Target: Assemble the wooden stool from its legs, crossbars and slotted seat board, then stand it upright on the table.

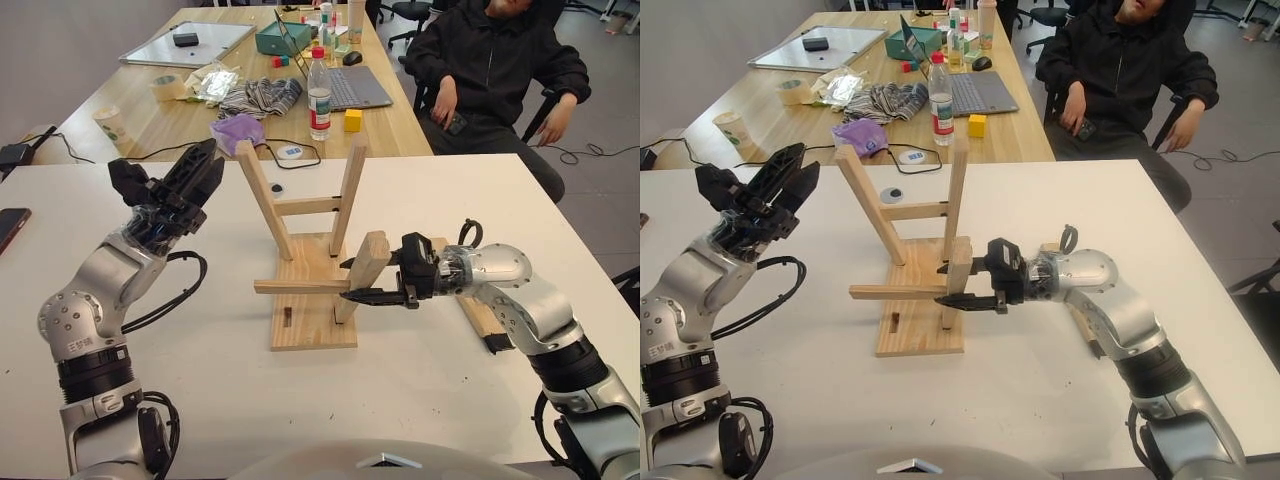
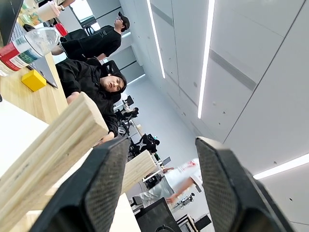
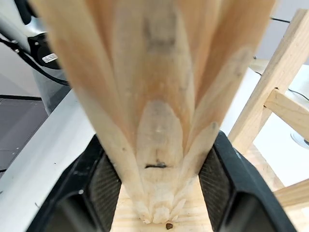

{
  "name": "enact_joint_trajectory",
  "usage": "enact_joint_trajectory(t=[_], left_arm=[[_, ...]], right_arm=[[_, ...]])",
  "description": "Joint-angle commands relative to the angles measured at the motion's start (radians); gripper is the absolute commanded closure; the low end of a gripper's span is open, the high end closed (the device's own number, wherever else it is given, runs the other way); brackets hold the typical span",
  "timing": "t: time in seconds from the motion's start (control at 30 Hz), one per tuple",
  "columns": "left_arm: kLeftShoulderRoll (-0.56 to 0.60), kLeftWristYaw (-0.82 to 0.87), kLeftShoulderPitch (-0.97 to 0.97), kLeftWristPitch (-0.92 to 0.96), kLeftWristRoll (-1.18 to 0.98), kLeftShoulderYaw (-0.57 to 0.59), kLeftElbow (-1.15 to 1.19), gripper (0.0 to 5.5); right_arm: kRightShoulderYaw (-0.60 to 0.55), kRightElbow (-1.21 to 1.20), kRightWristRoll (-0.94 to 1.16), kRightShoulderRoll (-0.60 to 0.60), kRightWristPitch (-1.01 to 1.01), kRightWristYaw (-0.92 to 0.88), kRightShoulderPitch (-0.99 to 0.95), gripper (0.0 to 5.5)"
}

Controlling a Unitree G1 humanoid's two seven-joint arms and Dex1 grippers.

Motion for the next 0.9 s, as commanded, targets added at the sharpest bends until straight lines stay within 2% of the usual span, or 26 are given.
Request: enact_joint_trajectory(t=[0.03, 0.2, 0.37, 0.4, 0.57, 0.63, 0.73, 0.9], left_arm=[[0.018, 0.003, -0.003, -0.019, 0.032, 0.025, 0.011, 2.99], [0.022, 0.005, 0.02, -0.039, 0.036, 0.051, -0.014, 2.99], [0.017, 0.029, 0.115, -0.071, 0.011, 0.115, -0.1, 2.99], [0.013, 0.037, 0.132, -0.08, 0.006, 0.125, -0.118, 2.99], [-0.028, 0.124, 0.188, -0.204, 0.042, 0.175, -0.25, 2.99], [-0.037, 0.156, 0.206, -0.256, 0.079, 0.192, -0.299, 2.99], [-0.019, 0.169, 0.211, -0.329, 0.273, 0.174, -0.318, 2.99], [-0.022, 0.153, 0.193, -0.389, 0.463, 0.132, -0.342, 2.99]], right_arm=[[0.01, 0.016, -0.041, -0.04, 0.172, -0.066, 0.06, 2.62], [0.019, 0.001, -0.137, -0.12, 0.208, -0.049, 0.054, 1.85], [-0.157, -0.003, -0.214, -0.22, 0.289, -0.202, 0.108, 1.85], [-0.192, 0.002, -0.23, -0.222, 0.298, -0.245, 0.124, 1.65], [-0.362, -0.04, -0.227, -0.129, 0.413, -0.441, 0.225, 0.84], [-0.403, -0.059, -0.217, -0.109, 0.449, -0.479, 0.25, 0.84], [-0.449, -0.073, -0.193, -0.079, 0.497, -0.502, 0.332, 0.84], [-0.453, -0.064, -0.181, -0.06, 0.515, -0.514, 0.428, 0.84]])
